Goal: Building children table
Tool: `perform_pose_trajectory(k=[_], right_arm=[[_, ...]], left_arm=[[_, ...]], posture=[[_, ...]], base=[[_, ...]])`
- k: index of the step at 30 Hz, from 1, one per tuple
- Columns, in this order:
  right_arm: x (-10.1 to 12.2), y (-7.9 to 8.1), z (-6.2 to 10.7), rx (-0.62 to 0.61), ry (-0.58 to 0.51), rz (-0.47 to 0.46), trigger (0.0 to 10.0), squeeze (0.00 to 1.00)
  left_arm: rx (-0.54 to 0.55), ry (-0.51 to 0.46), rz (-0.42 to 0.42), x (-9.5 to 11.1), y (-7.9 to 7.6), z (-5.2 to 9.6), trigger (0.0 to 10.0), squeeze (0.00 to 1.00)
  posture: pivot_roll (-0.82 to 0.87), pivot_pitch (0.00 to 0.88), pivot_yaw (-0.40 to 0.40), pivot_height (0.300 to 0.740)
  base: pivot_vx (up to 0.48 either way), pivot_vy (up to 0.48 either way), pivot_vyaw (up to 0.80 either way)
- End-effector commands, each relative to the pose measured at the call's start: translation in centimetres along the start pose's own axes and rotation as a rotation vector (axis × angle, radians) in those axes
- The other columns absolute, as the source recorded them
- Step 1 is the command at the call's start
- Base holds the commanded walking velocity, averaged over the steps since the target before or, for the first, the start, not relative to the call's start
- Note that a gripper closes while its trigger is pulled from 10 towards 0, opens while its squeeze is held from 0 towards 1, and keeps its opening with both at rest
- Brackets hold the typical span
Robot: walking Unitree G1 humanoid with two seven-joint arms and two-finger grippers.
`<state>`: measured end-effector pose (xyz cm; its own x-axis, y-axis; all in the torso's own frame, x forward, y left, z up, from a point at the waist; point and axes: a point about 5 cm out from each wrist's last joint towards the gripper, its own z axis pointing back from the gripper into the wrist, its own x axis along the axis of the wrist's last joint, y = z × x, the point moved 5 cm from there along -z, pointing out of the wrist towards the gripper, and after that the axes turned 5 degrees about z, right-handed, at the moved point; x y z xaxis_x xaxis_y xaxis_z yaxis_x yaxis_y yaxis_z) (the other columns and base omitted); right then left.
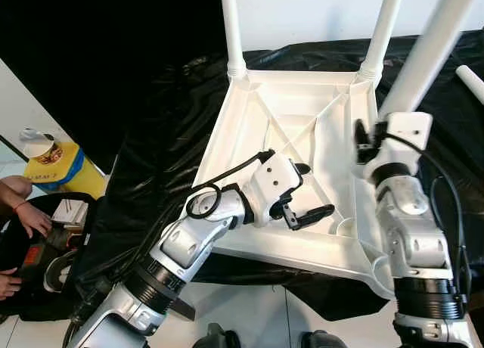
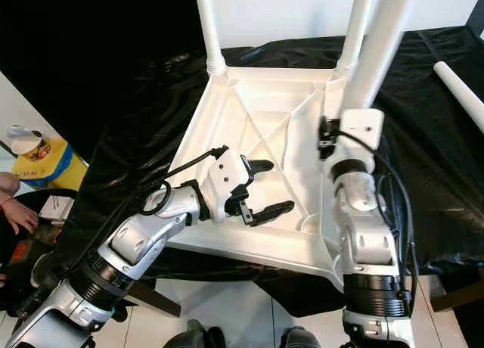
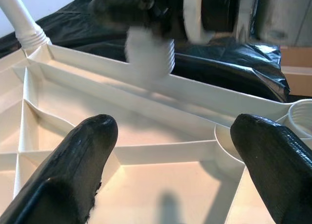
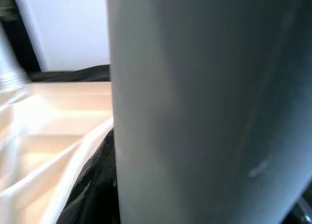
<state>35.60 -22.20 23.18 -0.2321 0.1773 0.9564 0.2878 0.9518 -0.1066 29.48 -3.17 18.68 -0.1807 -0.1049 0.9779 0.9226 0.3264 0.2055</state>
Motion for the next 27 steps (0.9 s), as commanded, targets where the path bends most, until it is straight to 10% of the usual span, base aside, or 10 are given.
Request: perform_pose_trajectory(k=[1,5,15,21,27], right_arm=[[0.2,-3.8,-0.7,-0.157,-0.006,-0.012,10.0,0.0],[0.9,-5.6,-1.0,-0.19,-0.035,0.002,10.0,0.0],[2.0,0.2,0.8,0.071,-0.108,-0.055,10.0,0.0],[1.9,0.8,1.2,0.108,-0.104,-0.063,10.0,0.0],[2.0,1.1,1.6,0.14,-0.104,-0.07,10.0,0.0]], left_arm=[[-0.158,0.036,0.014,-0.8,-1.7,0.7,10.0,0.0],[-0.196,0.076,0.022,-1.7,-2.4,1.1,10.0,0.0],[-0.252,0.22,-0.094,-4.7,-3.4,1.8,10.0,0.0],[-0.243,0.257,-0.124,-5.5,-3.2,2.0,10.0,0.0],[-0.036,0.337,-0.196,-6.9,0.6,1.7,10.0,0.0]], posture=[[-0.11,0.111,0.059,0.74],[-0.11,0.119,0.061,0.74],[-0.12,0.135,0.069,0.74],[-0.13,0.142,0.069,0.74],[-0.13,0.151,0.071,0.74]], base=[[0.0,0.0,0.0],[0.0,0.0,0.0],[0.0,0.0,0.0],[0.0,0.0,0.0],[0.0,0.0,0.0]])
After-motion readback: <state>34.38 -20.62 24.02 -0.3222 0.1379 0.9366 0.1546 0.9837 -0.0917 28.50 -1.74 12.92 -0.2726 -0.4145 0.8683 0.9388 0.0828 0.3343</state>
